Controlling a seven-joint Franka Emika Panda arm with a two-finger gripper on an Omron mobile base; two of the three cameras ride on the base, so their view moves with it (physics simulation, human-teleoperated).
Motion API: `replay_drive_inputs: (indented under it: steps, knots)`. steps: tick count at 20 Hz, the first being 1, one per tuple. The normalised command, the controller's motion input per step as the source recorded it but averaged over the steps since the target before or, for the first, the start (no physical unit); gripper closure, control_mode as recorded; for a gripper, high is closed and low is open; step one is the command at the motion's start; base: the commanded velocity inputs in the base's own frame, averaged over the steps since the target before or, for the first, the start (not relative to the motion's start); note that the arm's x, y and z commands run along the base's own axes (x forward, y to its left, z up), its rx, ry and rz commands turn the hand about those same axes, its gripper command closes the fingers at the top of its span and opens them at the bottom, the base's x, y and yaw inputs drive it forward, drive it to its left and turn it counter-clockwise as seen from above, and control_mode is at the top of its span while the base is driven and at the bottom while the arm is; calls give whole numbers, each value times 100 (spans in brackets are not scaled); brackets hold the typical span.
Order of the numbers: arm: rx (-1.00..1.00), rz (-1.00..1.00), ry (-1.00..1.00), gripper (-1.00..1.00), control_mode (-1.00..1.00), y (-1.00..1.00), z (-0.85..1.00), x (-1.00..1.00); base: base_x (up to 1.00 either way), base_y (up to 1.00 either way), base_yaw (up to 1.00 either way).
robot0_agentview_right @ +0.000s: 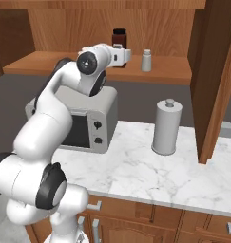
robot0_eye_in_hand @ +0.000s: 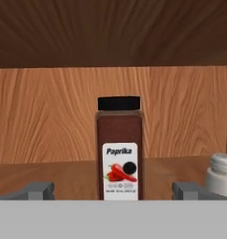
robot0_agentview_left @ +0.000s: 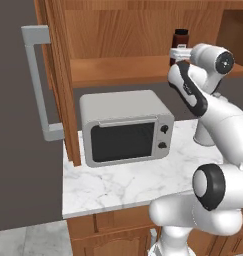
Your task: Collect the paprika, ketchup, and shaker from the cabinet and place them next to the stove.
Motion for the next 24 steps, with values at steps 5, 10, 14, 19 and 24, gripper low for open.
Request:
replay_drive_inputs:
  steps: [5,10,14,19,24]
  knots:
    - [0,0,3,-100,-100,0,-1,27,0,0,0]
    - [0,0,3,-100,-100,0,0,26,0,0,0]
    - [0,0,0,-100,-100,0,0,20,0,0,0]
    - [0,0,0,-100,-100,-4,0,16,0,0,0]
    - [0,0,0,-100,-100,-17,-1,7,0,0,0]
